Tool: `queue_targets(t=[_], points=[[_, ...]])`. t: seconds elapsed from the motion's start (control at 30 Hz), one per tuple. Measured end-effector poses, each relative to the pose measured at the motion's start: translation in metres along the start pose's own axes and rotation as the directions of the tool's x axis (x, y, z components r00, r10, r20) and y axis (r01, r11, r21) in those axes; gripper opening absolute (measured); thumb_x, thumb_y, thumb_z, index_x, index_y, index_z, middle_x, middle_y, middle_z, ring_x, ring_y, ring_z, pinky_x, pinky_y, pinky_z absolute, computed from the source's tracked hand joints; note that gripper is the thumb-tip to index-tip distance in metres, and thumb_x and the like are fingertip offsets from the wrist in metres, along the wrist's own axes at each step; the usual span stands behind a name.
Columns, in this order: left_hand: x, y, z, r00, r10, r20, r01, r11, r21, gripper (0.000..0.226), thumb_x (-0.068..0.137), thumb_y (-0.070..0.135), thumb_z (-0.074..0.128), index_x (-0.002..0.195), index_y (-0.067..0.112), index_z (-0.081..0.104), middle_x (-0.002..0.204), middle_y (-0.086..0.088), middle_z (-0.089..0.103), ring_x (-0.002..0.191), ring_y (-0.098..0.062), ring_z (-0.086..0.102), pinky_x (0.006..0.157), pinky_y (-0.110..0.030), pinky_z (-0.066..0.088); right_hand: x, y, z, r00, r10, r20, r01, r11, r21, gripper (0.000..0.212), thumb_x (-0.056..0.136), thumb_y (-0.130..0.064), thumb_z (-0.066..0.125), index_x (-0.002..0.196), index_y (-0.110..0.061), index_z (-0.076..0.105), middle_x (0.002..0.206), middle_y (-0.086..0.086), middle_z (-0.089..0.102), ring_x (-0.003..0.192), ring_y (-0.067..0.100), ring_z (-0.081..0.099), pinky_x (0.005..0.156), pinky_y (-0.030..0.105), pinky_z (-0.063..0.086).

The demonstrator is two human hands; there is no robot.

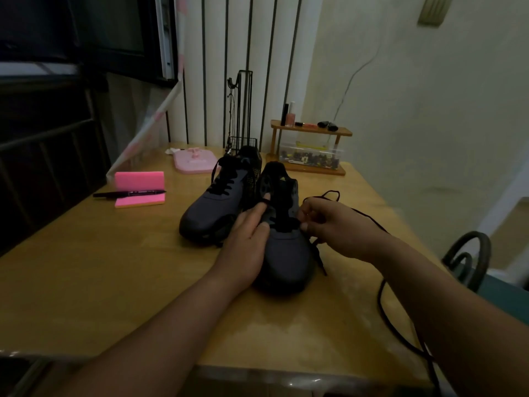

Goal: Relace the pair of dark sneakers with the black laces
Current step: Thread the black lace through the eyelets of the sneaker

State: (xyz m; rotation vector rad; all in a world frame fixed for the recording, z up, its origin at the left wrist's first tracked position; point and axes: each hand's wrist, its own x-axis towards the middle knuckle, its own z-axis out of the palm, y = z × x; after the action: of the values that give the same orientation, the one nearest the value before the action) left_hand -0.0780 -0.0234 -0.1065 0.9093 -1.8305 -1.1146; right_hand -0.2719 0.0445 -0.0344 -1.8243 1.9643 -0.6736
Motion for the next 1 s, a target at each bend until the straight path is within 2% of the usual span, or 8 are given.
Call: queue_targets(t=[0.1, 0.2, 0.3, 0.4, 0.57, 0.7, 0.87, 1.0], points=[[0.001, -0.001, 0.000, 0.999, 0.039, 0.028, -0.039, 0.999, 0.010, 0.052, 0.110, 0.025, 0.042, 0.155, 0.050, 0.035, 0.154, 0.016, 0.034, 0.144, -0.001, 0.032, 0.117, -0.025, 0.026, 0.003, 0.000, -0.002, 1.000, -0.023, -0.011, 0.023, 0.999, -0.026, 0.010, 0.106, -0.018, 0.057, 0.102, -0.027, 0.059, 0.096, -0.004, 0.065, 0.088, 0.014, 0.062, 0.080, 0.037, 0.053], [0.001, -0.003, 0.001, 0.998, 0.054, 0.045, -0.056, 0.997, 0.049, 0.052, 0.110, 0.024, 0.041, 0.153, 0.053, 0.035, 0.152, 0.017, 0.035, 0.142, 0.000, 0.032, 0.115, -0.023, 0.026, 0.008, -0.004, -0.004, 0.995, -0.023, -0.094, 0.025, 0.999, 0.019, 0.010, 0.108, -0.016, 0.052, 0.104, -0.024, 0.056, 0.093, -0.001, 0.066, 0.080, 0.013, 0.064, 0.070, 0.030, 0.050], [0.001, -0.004, 0.002, 0.998, 0.055, 0.042, -0.057, 0.997, 0.052, 0.051, 0.111, 0.024, 0.040, 0.153, 0.053, 0.035, 0.156, 0.015, 0.035, 0.144, 0.000, 0.031, 0.115, -0.021, 0.024, 0.011, -0.005, 0.000, 0.986, -0.040, -0.159, 0.048, 0.998, 0.042, 0.012, 0.106, -0.014, 0.054, 0.106, -0.026, 0.054, 0.095, -0.004, 0.069, 0.085, 0.011, 0.067, 0.072, 0.032, 0.056], [0.001, -0.005, 0.002, 0.997, 0.058, 0.047, -0.060, 0.997, 0.040, 0.051, 0.110, 0.029, 0.041, 0.152, 0.057, 0.032, 0.159, 0.013, 0.033, 0.149, -0.004, 0.029, 0.122, -0.029, 0.025, 0.004, 0.001, 0.007, 0.978, -0.070, -0.197, 0.082, 0.995, 0.055, 0.011, 0.104, -0.015, 0.060, 0.106, -0.024, 0.055, 0.096, -0.009, 0.067, 0.088, 0.005, 0.065, 0.074, 0.028, 0.052], [0.000, -0.003, 0.003, 0.994, 0.062, 0.092, -0.075, 0.987, 0.142, 0.061, 0.087, 0.067, 0.046, 0.135, 0.086, 0.012, 0.160, 0.025, 0.023, 0.153, -0.009, 0.025, 0.125, -0.053, 0.024, -0.003, 0.006, 0.012, 0.977, -0.141, -0.163, 0.147, 0.989, 0.028, 0.010, 0.102, -0.024, 0.065, 0.107, -0.032, 0.063, 0.106, -0.012, 0.065, 0.100, 0.001, 0.059, 0.079, 0.019, 0.046], [-0.001, -0.002, 0.002, 0.992, 0.076, 0.105, -0.090, 0.987, 0.131, 0.061, 0.087, 0.063, 0.053, 0.134, 0.087, 0.020, 0.157, 0.026, 0.024, 0.152, -0.009, 0.027, 0.125, -0.052, 0.026, 0.001, -0.006, 0.013, 0.975, -0.152, -0.163, 0.146, 0.988, -0.049, 0.008, 0.104, -0.025, 0.061, 0.098, -0.032, 0.060, 0.104, -0.006, 0.058, 0.095, 0.009, 0.057, 0.077, 0.027, 0.046], [0.000, -0.001, 0.005, 0.996, 0.031, 0.079, -0.044, 0.985, 0.168, 0.053, 0.083, 0.075, 0.039, 0.132, 0.087, 0.022, 0.161, 0.021, 0.023, 0.153, -0.016, 0.026, 0.125, -0.053, 0.027, -0.001, -0.023, 0.005, 0.999, -0.005, 0.047, -0.010, 0.947, 0.322, 0.015, 0.107, -0.023, 0.054, 0.096, -0.018, 0.064, 0.084, -0.003, 0.059, 0.074, 0.011, 0.053, 0.070, 0.030, 0.042], [0.000, -0.002, 0.006, 0.996, 0.035, 0.081, -0.047, 0.986, 0.159, 0.054, 0.080, 0.077, 0.038, 0.130, 0.088, 0.020, 0.162, 0.019, 0.022, 0.153, -0.018, 0.028, 0.124, -0.053, 0.028, 0.001, -0.019, 0.001, 0.985, 0.089, 0.145, -0.143, 0.895, 0.423, 0.017, 0.107, -0.024, 0.054, 0.101, -0.014, 0.066, 0.084, 0.002, 0.060, 0.074, 0.015, 0.056, 0.069, 0.032, 0.045]])
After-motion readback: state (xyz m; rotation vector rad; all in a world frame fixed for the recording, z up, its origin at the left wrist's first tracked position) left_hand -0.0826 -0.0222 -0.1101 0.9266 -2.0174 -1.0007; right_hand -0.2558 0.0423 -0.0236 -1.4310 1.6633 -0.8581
